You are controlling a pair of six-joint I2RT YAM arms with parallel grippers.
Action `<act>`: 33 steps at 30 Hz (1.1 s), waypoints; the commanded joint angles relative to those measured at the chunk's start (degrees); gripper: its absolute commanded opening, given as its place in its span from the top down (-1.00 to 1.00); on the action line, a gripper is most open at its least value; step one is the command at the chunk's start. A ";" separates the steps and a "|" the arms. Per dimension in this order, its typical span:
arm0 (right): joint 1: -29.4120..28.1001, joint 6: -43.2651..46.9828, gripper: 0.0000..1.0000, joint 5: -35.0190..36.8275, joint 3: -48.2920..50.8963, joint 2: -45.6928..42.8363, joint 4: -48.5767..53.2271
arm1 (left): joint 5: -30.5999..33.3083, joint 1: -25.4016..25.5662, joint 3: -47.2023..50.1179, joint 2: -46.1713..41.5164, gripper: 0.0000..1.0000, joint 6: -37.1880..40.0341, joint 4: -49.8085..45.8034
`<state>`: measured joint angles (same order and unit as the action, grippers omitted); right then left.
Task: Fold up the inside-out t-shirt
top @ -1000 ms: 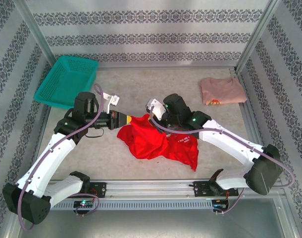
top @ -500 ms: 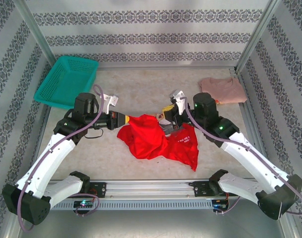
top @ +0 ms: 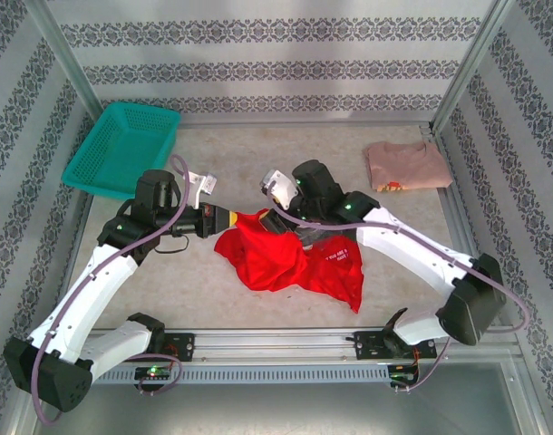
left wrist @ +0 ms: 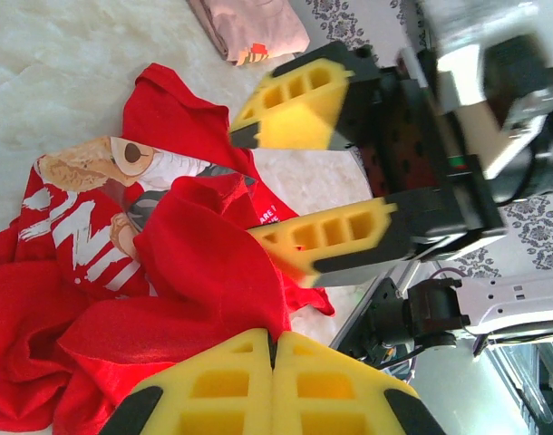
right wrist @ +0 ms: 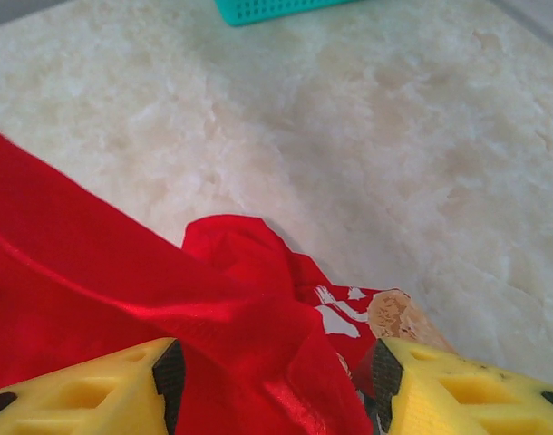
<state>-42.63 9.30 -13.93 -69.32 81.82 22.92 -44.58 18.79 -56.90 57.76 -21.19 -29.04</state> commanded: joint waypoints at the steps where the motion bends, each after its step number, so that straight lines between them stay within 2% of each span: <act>1: -0.31 2.30 -0.16 -0.29 -2.37 1.63 2.88 | -1.21 0.37 -1.27 -0.99 1.00 1.06 0.25; 4: -0.34 2.30 -0.09 -0.33 -2.49 2.71 3.30 | -1.18 0.43 -1.28 -1.15 1.00 1.15 0.12; 6: -0.30 2.30 0.03 0.48 -2.41 3.10 3.80 | -1.13 0.41 -1.28 -1.09 1.00 1.15 0.03; 16: 1.14 0.69 1.00 2.58 -1.30 0.27 2.66 | -0.88 0.38 -1.11 -1.07 1.00 1.22 0.21; 19: 2.15 -0.43 1.00 2.26 -0.50 -1.77 2.35 | -0.25 0.37 -1.10 -1.21 1.00 1.26 0.06; 22: 4.18 -2.79 1.00 -1.29 1.04 -5.84 2.61 | 1.82 0.42 -1.42 -1.16 1.00 1.32 -0.58; 30: 10.97 -16.25 1.00 -21.68 9.56 -18.59 -7.92 | 6.19 0.29 -2.81 -1.18 1.00 -0.93 1.31; 33: 13.93 -20.99 1.00 -28.05 12.06 -21.63 -14.27 | 11.22 -0.03 -4.25 -0.31 1.00 -2.88 -0.39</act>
<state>-30.63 -4.75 -31.73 -59.53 62.26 16.75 -38.35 18.76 -58.19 57.60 -21.93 -29.23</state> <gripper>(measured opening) 0.065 0.049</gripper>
